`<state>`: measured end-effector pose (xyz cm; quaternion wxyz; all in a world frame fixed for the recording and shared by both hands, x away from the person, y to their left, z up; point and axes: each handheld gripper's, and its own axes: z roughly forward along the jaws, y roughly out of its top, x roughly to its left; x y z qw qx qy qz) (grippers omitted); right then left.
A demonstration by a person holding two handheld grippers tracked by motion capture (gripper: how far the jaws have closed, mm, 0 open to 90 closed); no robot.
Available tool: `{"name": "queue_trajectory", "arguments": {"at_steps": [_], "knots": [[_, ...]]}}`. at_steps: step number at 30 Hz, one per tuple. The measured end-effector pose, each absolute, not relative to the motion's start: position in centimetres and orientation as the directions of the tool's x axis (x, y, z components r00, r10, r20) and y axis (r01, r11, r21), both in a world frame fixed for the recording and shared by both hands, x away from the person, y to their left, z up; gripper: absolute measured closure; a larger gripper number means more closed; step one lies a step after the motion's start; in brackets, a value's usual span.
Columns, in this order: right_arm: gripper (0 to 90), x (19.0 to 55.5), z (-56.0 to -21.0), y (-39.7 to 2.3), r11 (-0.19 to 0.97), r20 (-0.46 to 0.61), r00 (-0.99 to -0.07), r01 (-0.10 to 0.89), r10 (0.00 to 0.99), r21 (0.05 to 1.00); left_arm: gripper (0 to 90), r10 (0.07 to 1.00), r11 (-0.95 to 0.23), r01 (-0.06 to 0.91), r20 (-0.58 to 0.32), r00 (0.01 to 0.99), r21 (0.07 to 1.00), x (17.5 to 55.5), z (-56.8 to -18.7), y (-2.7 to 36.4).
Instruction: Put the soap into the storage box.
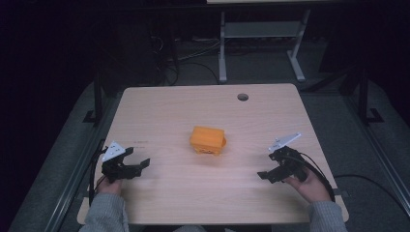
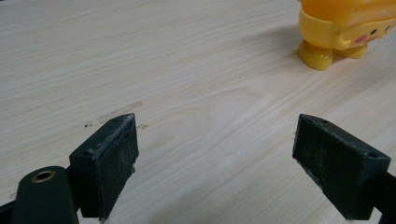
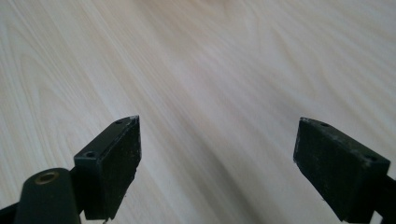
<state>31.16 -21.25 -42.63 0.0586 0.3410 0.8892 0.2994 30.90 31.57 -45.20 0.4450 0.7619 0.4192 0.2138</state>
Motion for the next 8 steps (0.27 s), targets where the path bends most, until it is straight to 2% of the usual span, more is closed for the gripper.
{"name": "queue_trajectory", "arguments": {"at_steps": [6,8], "knots": [[14.0,29.0,-43.9,-22.2,0.543,0.110,-0.736,0.584,0.668,0.604,13.8,0.825,-0.260,0.445,-0.042,0.563,0.857,30.9,-45.2,31.5],[13.8,28.3,-43.9,-22.4,0.547,0.072,-0.727,0.574,0.682,0.609,13.8,0.826,-0.263,0.448,-0.041,0.563,0.855,31.0,-45.2,31.5]]}}
